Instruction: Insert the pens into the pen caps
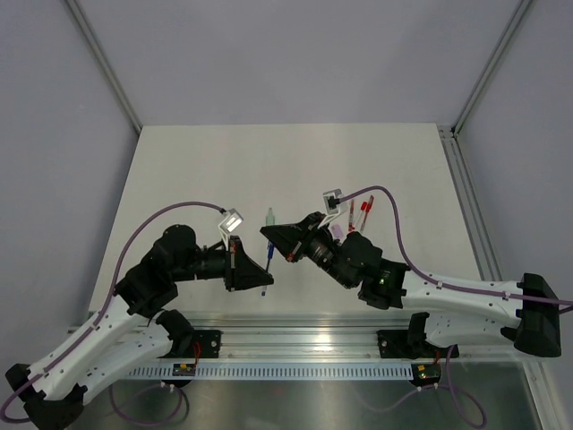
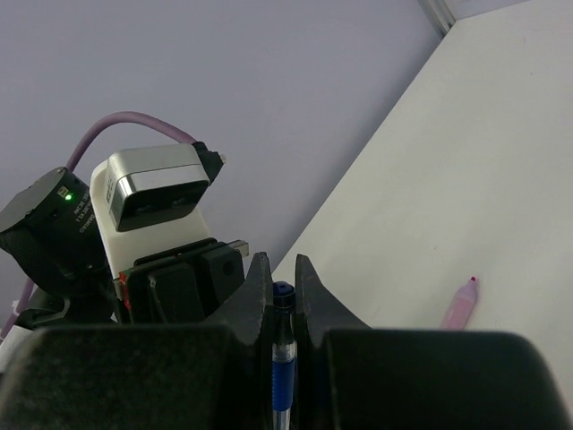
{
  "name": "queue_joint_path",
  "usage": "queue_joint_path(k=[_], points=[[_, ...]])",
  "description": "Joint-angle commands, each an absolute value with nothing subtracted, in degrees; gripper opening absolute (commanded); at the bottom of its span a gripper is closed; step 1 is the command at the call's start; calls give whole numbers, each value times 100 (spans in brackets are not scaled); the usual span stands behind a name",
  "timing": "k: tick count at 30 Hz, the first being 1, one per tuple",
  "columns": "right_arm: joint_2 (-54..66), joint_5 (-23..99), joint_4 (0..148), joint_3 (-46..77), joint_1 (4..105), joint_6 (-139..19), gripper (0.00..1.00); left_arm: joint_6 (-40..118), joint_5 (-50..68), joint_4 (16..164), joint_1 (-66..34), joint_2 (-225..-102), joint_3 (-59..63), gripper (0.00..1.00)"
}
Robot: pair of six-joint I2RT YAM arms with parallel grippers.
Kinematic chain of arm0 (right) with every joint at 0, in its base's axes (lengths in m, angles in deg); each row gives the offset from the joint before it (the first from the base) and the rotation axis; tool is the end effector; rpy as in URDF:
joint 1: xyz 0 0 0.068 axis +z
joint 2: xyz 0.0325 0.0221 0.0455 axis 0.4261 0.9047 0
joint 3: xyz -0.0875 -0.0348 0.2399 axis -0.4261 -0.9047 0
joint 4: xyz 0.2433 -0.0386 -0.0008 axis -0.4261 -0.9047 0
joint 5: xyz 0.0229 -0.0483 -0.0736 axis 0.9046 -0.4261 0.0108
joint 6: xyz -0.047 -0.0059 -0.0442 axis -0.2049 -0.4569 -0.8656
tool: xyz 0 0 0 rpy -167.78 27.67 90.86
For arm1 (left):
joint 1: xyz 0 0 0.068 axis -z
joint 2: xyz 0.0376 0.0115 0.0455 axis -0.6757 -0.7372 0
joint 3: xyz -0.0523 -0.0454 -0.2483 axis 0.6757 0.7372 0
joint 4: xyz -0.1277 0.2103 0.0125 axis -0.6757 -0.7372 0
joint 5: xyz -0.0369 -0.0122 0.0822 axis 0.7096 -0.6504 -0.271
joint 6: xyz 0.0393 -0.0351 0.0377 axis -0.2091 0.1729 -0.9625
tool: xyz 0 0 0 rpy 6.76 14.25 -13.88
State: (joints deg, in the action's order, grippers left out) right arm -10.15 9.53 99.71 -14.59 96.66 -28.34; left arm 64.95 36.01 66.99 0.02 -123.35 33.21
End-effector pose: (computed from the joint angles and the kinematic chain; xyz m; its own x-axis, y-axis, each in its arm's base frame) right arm 0.1032 0.2511 0.3317 -0.4573 0.4670 -0.7568 -0.6289 0.4319 0.6465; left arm 0.0906 -0.1228 0.3087 -0.7374 0.0049 -0.6754 0.6479 0.2878 -0.7053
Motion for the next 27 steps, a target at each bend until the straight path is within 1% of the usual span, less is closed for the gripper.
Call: queue_joint_path(k=[1, 7, 10, 14, 16, 19, 21, 22, 24, 25, 26, 27], points=[[-661, 1942, 8399, -1924, 10371, -2564, 0, 6617, 2549, 9354, -199, -12413, 2663, 0], [-600, 1047, 7732, -1538, 10362, -2669, 0, 6810, 2707, 9434, -199, -12440, 2961, 0], [-547, 869, 7634, -1370, 10283, -2713, 0, 6863, 2567, 9320, -199, -12352, 3313, 0], [-415, 965, 7581, -1177, 10072, -2687, 0, 6995, 2243, 9372, -199, -12115, 3753, 0], [-258, 1018, 7608, -1045, 10072, -2713, 0, 6890, 2110, 9320, -199, -12115, 3692, 0], [68, 1027, 7485, -834, 10063, -2679, 0, 6828, 2214, 9363, -199, -12264, 3481, 0], [69, 939, 7293, -869, 10002, -2635, 0, 6819, 2302, 9381, -199, -12334, 3481, 4], [25, 1069, 7318, -904, 9906, -2530, 0, 6767, 2303, 9329, -199, -12361, 3498, 14], [-89, 1368, 7388, -1053, 9406, -2319, 0, 6731, 2285, 9223, -199, -12317, 3594, 24], [-125, 1648, 7527, -1080, 9212, -2266, 0, 6731, 2294, 9188, -199, -12273, 3778, 35], [-160, 1747, 7590, -1089, 8889, -2239, 0, 6740, 2294, 9170, -199, -12212, 3893, 38], [-212, 1878, 7582, -1054, 8746, -2248, 0, 6714, 2303, 9092, -199, -12072, 3998, 39]])
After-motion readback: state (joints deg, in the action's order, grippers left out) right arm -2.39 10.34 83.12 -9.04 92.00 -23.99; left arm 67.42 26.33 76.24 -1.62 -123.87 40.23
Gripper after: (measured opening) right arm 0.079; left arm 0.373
